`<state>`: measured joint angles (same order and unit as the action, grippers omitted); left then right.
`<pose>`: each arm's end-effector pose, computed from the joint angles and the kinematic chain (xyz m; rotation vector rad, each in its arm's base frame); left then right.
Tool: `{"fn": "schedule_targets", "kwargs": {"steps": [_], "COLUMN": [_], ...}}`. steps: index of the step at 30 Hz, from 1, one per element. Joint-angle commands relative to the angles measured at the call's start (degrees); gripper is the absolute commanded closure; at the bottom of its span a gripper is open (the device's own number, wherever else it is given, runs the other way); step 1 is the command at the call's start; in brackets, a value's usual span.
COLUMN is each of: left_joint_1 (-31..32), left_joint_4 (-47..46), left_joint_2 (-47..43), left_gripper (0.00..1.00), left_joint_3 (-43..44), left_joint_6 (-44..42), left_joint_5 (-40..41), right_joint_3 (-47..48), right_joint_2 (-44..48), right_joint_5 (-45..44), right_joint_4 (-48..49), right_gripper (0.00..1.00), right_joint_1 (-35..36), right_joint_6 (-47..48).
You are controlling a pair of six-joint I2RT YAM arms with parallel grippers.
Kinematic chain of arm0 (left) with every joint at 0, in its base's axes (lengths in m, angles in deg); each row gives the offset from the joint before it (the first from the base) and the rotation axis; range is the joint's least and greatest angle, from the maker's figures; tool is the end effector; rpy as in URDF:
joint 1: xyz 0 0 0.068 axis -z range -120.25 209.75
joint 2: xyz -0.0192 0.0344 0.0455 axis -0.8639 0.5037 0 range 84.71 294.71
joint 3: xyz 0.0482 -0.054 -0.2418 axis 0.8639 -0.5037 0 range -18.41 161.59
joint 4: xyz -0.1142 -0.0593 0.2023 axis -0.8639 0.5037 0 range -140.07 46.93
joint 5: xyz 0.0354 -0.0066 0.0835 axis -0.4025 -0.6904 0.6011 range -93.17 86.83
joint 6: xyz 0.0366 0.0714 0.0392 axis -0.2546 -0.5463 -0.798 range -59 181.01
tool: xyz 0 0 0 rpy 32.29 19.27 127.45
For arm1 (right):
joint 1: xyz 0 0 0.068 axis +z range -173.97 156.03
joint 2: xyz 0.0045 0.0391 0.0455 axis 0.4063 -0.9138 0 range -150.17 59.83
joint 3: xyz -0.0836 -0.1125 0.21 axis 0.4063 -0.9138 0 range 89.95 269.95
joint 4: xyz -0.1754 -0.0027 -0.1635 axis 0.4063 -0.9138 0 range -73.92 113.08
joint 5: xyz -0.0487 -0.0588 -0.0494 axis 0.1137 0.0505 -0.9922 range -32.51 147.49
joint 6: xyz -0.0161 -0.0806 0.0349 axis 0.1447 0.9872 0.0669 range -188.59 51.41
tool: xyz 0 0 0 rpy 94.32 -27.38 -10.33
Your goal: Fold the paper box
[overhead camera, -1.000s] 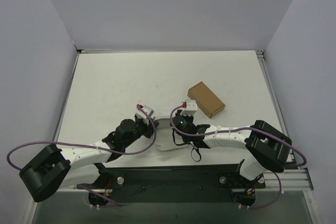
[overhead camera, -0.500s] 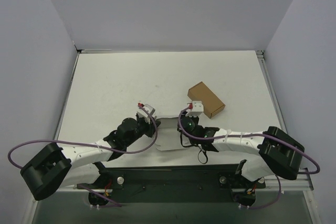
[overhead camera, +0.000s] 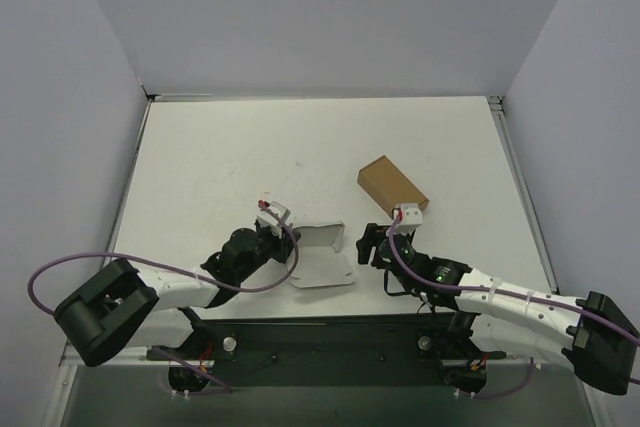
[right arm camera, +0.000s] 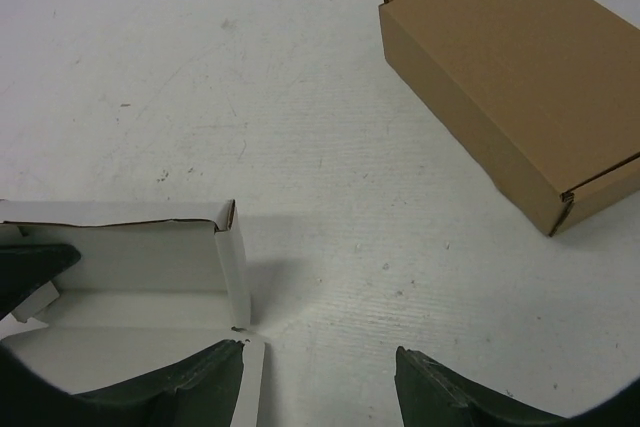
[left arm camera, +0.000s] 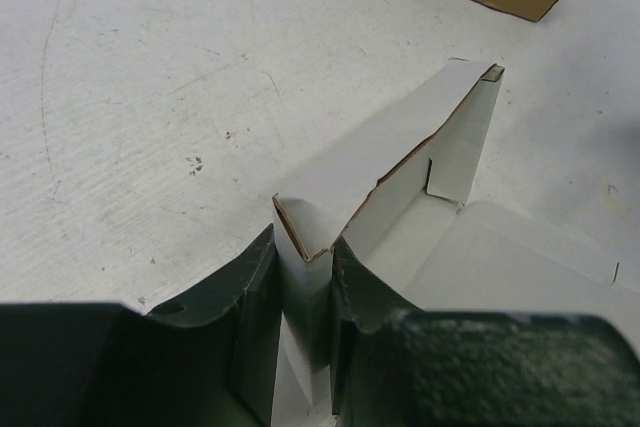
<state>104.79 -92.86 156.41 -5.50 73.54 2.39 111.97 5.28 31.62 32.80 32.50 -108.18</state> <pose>0.1872 -0.1767 0.1433 0.4630 1.8356 -0.6059 0.1575 0.1746 0.1863 0.0081 1.9865 0.6685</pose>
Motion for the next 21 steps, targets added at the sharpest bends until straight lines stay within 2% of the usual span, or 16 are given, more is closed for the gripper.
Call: {"fn": "schedule_targets", "kwargs": {"steps": [1, 3, 5, 10, 11, 14, 21], "left_joint_1": [0.23, 0.23, 0.32, 0.32, 0.32, 0.32, 0.4], "left_joint_4": [-12.23, -15.29, -17.06, -17.16, -16.11, -12.08, -2.4], "left_joint_2": [3.35, 5.81, 7.83, 7.93, 6.36, 2.67, -4.19], "left_gripper": [1.0, 1.0, 0.93, 0.64, 0.55, 0.41, 0.16], "left_joint_3": [-1.39, -2.27, -2.45, -3.24, -3.41, -3.33, -2.97], "left_joint_6": [-3.47, -4.36, -5.33, -5.5, -5.42, -5.33, -3.75], "left_joint_5": [0.32, 0.59, 0.5, 0.24, 0.15, -1.07, -4.5], "right_joint_3": [-0.75, -1.01, -1.45, -0.84, -0.67, -1.01, -1.63], "right_joint_2": [1.2, 0.58, -0.3, -0.74, -0.48, 1.01, 3.92], "right_joint_5": [1.69, 2.4, 3.63, 5.47, 5.65, 6.18, 6.8], "right_joint_4": [-1.02, 0.99, 3.45, 5.23, 5.14, 5.14, 4.35], "right_gripper": [0.38, 0.38, 0.38, 0.38, 0.38, 0.38, 0.38], "right_joint_1": [-0.48, -0.57, -0.57, -0.66, -0.66, -0.74, -0.75], "right_joint_6": [-0.75, -0.66, -0.66, -0.4, -0.14, -0.13, -0.4]}}
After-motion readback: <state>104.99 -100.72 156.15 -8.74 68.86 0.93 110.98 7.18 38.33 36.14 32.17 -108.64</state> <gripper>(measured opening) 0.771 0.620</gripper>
